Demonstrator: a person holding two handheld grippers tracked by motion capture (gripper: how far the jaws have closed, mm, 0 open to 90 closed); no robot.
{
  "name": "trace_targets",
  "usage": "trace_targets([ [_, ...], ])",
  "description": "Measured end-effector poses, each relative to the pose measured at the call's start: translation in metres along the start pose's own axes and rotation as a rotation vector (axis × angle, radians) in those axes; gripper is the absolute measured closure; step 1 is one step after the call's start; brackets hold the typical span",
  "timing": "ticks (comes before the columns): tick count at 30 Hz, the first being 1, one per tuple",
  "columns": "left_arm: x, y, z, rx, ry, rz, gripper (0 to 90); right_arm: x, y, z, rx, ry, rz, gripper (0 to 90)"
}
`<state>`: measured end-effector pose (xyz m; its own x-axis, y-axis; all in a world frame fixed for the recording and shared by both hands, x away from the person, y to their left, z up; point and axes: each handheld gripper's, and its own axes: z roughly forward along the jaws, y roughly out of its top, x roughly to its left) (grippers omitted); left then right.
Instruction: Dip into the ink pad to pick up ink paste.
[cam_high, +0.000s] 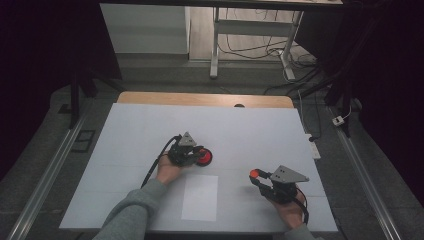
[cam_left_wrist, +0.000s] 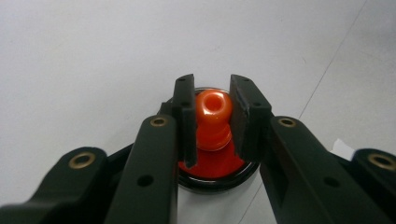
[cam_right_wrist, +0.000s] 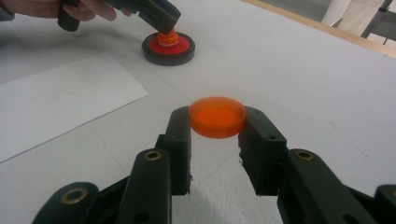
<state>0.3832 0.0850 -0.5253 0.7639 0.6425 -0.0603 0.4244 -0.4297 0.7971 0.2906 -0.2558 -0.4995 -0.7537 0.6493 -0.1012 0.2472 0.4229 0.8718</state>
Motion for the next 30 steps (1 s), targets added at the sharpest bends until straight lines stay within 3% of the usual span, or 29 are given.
trace_targets([
  [12, 0.0, -0.004, 0.0, -0.016, 0.004, 0.008, 73.2, 0.0, 0.0, -0.001, -0.007, 0.003, 0.001, 64.3],
  [26, 0.001, -0.002, -0.002, -0.01, -0.006, -0.013, 73.0, 0.0, 0.0, -0.001, -0.008, 0.002, 0.004, 64.3],
  [27, 0.001, -0.001, -0.004, -0.019, -0.006, -0.005, 73.0, -0.001, 0.0, -0.001, -0.009, 0.002, 0.005, 64.3],
  [30, 0.005, 0.006, -0.022, -0.123, -0.013, -0.046, 72.9, -0.001, 0.0, -0.002, -0.013, 0.007, 0.011, 64.3],
])
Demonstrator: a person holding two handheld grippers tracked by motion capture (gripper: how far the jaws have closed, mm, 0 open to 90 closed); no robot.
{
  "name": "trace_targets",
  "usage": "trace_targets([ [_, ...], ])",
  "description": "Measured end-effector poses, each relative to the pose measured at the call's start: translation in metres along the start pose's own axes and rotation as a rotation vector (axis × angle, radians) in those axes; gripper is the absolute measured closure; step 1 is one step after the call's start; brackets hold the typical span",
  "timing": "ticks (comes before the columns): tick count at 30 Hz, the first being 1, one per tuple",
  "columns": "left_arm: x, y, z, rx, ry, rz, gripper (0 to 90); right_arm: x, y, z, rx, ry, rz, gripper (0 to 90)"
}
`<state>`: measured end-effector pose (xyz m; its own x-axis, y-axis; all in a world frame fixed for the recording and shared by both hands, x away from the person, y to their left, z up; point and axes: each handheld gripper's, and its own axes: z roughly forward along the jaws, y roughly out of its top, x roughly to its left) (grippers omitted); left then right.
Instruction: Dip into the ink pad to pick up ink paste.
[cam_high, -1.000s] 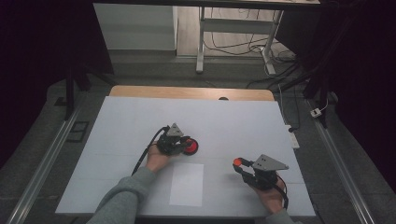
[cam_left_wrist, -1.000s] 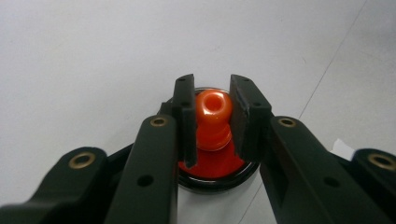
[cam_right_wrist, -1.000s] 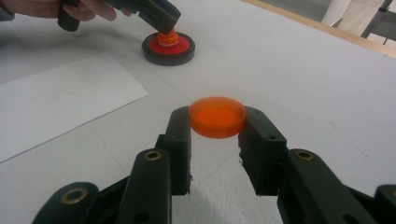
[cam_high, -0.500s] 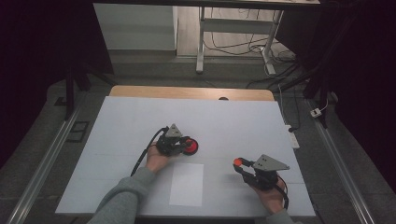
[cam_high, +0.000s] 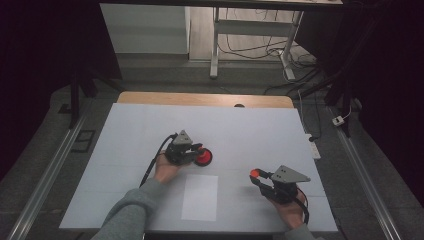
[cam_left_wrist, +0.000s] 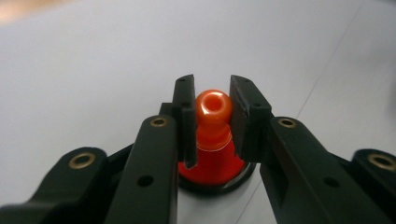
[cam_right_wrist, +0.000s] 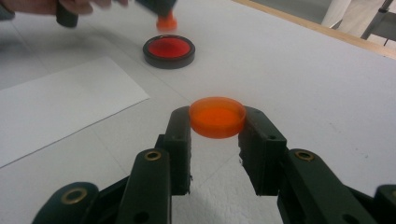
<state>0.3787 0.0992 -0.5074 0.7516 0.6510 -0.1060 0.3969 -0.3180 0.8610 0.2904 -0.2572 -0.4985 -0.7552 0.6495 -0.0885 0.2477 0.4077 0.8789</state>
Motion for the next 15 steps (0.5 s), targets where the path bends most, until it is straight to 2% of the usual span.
trace_targets([
  [2, -0.001, 0.007, -0.01, -0.039, -0.002, 0.002, 72.9, 0.0, 0.0, 0.0, 0.001, -0.002, 0.0, 64.3],
  [5, -0.005, 0.012, -0.014, -0.051, -0.011, 0.009, 72.9, 0.0, 0.0, 0.0, -0.001, -0.003, 0.004, 64.3],
  [10, -0.01, 0.011, -0.004, -0.002, -0.016, 0.019, 72.9, 0.001, 0.001, -0.001, -0.001, -0.005, -0.001, 64.3],
  [15, -0.006, 0.004, 0.005, 0.041, -0.004, 0.005, 72.8, 0.0, 0.0, 0.0, 0.001, -0.003, 0.001, 64.3],
])
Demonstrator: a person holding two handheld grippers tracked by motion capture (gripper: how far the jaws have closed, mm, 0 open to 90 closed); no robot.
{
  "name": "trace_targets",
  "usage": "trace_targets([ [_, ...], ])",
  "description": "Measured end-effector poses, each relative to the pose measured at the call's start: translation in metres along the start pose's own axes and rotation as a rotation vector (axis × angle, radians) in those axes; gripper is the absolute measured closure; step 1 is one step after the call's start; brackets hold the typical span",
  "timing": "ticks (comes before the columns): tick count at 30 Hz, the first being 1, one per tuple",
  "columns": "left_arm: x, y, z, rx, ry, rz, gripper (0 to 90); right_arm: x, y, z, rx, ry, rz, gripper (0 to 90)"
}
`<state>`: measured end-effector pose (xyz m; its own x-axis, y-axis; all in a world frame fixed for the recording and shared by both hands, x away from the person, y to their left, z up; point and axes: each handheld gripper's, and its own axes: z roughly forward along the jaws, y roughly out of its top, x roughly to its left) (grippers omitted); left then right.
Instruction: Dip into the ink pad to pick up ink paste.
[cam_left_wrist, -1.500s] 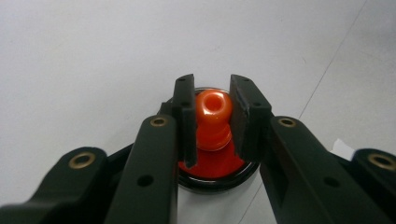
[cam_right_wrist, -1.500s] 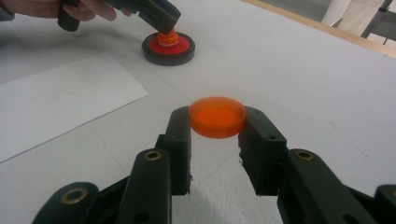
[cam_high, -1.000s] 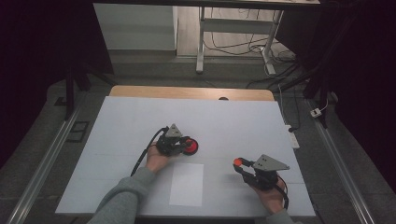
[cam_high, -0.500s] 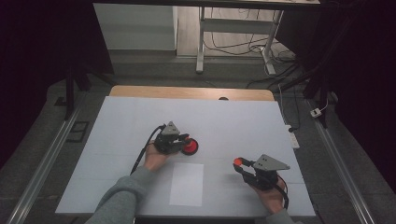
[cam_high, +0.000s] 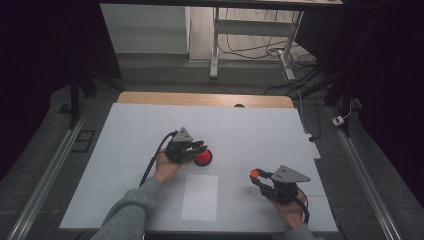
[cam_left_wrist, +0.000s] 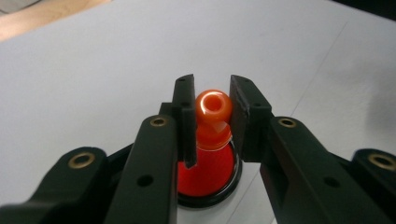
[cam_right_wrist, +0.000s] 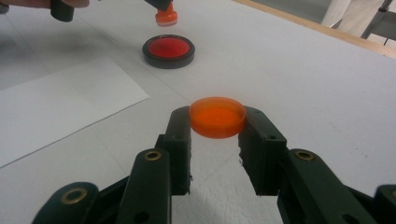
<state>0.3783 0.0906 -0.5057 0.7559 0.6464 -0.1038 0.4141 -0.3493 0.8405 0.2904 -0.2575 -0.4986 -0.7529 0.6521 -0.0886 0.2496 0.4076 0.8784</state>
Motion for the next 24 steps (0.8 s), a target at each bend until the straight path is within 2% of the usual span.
trace_targets([
  [4, 0.002, -0.005, 0.006, 0.016, -0.001, -0.01, 72.8, 0.0, 0.0, 0.0, -0.001, 0.0, 0.0, 64.3],
  [11, 0.003, -0.015, 0.019, 0.046, 0.001, 0.004, 72.8, 0.0, 0.0, 0.0, -0.001, 0.001, 0.001, 64.3],
  [15, 0.004, -0.017, 0.018, 0.043, -0.004, 0.004, 72.9, 0.0, 0.0, -0.001, 0.002, -0.009, 0.0, 64.3],
  [24, -0.001, -0.017, 0.019, 0.05, 0.023, 0.044, 73.0, 0.001, 0.001, -0.001, -0.001, 0.003, 0.0, 64.3],
])
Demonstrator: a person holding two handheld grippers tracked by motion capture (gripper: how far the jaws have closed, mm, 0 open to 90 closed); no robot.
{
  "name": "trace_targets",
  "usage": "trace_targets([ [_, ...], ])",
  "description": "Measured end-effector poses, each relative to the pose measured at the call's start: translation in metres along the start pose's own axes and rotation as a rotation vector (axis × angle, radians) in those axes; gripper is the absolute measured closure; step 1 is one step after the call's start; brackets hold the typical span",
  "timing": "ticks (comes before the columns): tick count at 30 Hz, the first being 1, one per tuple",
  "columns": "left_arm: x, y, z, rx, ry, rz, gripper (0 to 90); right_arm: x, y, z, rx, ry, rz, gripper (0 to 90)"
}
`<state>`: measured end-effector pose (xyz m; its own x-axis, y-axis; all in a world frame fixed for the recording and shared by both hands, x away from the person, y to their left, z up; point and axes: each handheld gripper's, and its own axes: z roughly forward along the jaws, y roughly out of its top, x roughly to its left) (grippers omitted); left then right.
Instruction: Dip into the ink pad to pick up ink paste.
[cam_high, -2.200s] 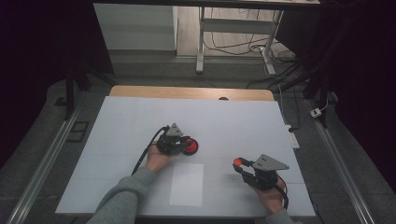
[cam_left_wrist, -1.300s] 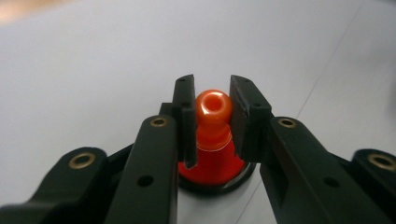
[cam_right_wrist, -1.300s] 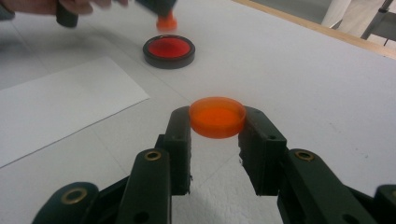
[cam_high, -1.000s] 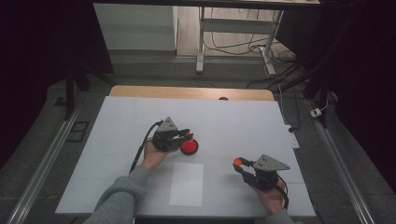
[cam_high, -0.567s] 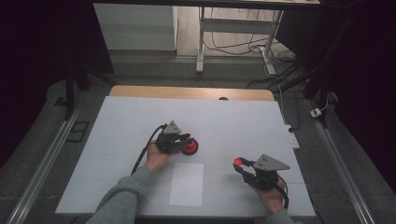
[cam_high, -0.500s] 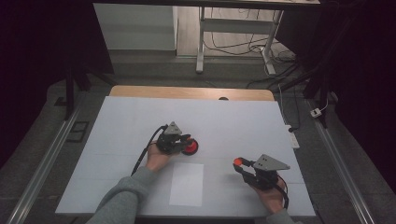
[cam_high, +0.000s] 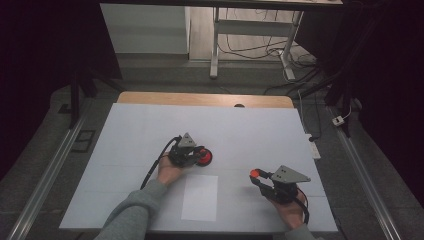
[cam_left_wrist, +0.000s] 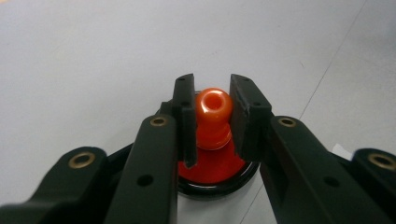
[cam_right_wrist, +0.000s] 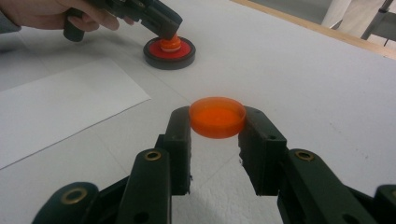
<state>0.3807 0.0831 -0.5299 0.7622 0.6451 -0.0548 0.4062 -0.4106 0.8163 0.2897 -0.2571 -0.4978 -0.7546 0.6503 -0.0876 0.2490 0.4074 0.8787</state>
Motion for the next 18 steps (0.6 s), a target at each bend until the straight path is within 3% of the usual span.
trace_targets([
  [7, -0.0023, -0.0003, 0.0004, 0.003, 0.013, 0.013, 73.1, 0.0008, 0.0003, 0.0008, -0.001, -0.001, 0.004, 64.3],
  [18, -0.0009, -0.0028, 0.0009, -0.006, 0.005, 0.002, 73.1, 0.0011, 0.0008, -0.0004, -0.008, -0.003, 0.007, 64.3],
])
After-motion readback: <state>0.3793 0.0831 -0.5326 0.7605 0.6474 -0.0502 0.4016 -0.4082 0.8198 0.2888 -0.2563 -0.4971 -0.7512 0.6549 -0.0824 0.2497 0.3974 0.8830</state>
